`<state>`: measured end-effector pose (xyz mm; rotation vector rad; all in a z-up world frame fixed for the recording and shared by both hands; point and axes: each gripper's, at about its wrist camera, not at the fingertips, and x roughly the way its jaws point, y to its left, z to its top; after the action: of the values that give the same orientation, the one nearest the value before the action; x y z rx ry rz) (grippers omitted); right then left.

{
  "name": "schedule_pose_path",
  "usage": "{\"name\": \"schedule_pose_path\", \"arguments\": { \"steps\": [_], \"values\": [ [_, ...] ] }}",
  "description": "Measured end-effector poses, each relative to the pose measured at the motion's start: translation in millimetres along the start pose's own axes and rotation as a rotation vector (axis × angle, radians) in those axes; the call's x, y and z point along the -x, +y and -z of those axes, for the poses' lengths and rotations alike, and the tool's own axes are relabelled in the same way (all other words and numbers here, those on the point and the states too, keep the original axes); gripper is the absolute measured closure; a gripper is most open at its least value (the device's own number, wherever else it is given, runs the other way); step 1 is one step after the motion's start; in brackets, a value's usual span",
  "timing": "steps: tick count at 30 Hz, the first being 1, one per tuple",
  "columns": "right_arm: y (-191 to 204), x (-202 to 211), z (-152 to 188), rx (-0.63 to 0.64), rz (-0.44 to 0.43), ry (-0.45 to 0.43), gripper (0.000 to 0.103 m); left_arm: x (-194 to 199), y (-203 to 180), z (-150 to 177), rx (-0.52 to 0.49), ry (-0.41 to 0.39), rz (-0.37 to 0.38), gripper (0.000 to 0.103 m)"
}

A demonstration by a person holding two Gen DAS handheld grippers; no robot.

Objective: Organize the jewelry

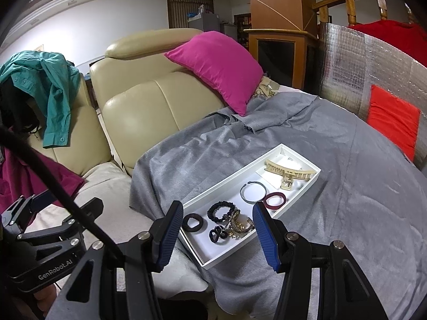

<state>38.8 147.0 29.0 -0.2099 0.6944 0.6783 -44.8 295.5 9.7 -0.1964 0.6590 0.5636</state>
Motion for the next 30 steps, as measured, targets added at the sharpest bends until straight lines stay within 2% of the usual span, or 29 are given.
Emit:
{"name": "schedule_pose_path", "arguments": {
  "steps": [30],
  "values": [
    [-4, 27, -4, -0.023, -0.022, -0.042, 0.044, 34, -9, -5, -0.032, -0.056, -0.019, 0.015]
  ]
}}
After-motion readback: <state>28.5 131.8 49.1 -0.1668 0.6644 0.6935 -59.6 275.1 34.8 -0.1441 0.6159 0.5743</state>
